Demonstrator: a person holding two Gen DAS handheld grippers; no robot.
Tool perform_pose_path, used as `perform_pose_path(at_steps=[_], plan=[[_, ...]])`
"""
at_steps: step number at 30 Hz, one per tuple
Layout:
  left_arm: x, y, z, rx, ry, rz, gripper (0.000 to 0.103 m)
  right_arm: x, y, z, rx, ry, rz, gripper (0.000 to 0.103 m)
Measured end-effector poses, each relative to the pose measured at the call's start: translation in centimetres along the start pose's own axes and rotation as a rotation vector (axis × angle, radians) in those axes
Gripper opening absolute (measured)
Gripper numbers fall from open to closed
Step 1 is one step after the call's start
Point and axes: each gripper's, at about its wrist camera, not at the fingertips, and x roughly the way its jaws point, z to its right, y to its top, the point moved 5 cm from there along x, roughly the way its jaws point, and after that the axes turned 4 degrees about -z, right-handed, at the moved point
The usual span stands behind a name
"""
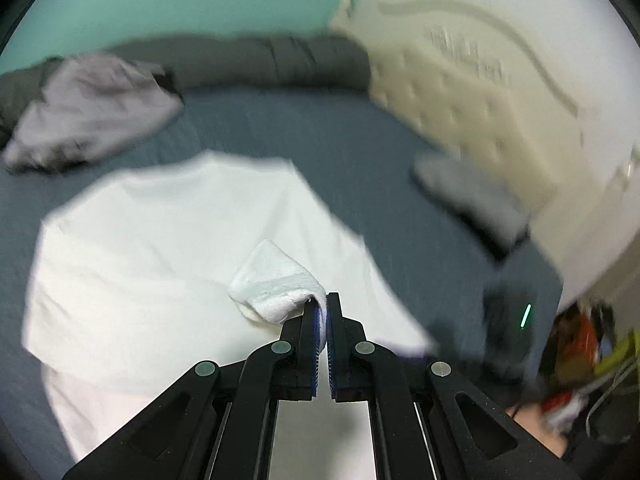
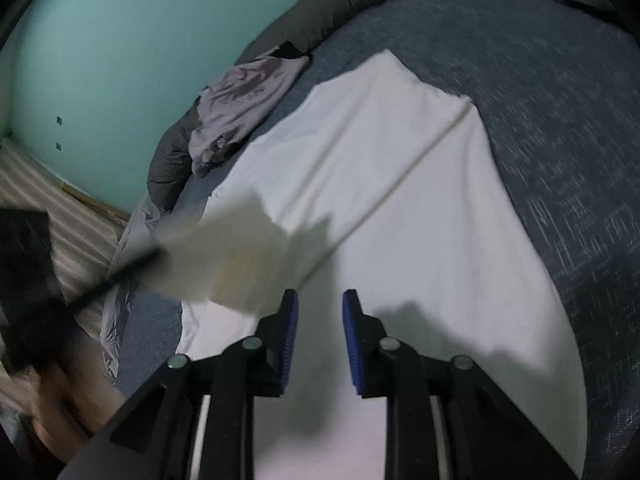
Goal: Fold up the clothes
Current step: 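Grasp the white sleeve cuff with the left tool and lift it, then lay the sleeve across the shirt body and open the left tool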
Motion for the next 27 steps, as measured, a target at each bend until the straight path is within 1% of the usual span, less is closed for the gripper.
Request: perform_pose_path(at_steps=[2, 3, 5, 7, 8, 9, 11, 15, 17, 20, 23, 26, 27], plan=[[2.9, -2.6, 0.4, 0.006, 0.013, -0.078, 0.003, 0.1, 0.0, 0.2, 0.010, 0.005, -0.005, 0.027], [3.6, -3.7, 0.5, 0.011, 0.021, -0.096, 0.003, 0.1, 0.0, 0.3, 0.015, 0.010, -0.007, 0.028], [4.5, -5.6, 0.7, 0.017, 0.033, -0.119, 0.004, 0.1, 0.2, 0.4, 0.024, 0.017, -0.002, 0.031], [4.6, -6.3, 0.4, -0.004, 0.020, -0.118, 0.007, 0.2, 0.4, 0.4, 0.034, 0.023, -0.003, 0.035], [4.6, -6.6, 0.2, -0.016, 0.012, -0.117, 0.016, 0.3, 0.4, 0.4, 0.038, 0.026, -0.006, 0.035], [4.3, -6.9, 0.1, -0.022, 0.004, -0.112, 0.028, 0.6, 0.5, 0.2, 0.037, 0.029, -0.010, 0.035], [3.7, -7.5, -0.4, -0.019, 0.005, -0.093, 0.042, 1.0, 0.4, -0.2, 0.028, 0.027, -0.018, 0.036], [2.6, -8.7, -1.0, -0.021, -0.001, -0.079, 0.043, 1.7, 0.3, -0.8, 0.016, 0.019, -0.026, 0.037], [2.4, -9.1, -1.5, -0.053, -0.019, -0.086, 0.044, 1.9, 0.2, -1.0, 0.014, 0.016, -0.029, 0.037], [1.7, -9.2, -2.2, -0.082, -0.026, -0.072, 0.057, 2.3, 0.1, -1.5, 0.000, 0.010, -0.039, 0.037], [0.9, -9.3, -2.9, -0.097, 0.006, -0.056, 0.058, 3.0, -0.4, -2.2, -0.016, 0.018, -0.060, 0.037], [0.2, -9.4, -4.0, -0.142, -0.002, -0.041, 0.059, 3.7, -0.7, -3.1, -0.034, 0.027, -0.080, 0.039], [-0.1, -9.4, -4.4, -0.156, -0.006, -0.032, 0.059, 3.9, -0.8, -3.5, -0.040, 0.031, -0.086, 0.043]])
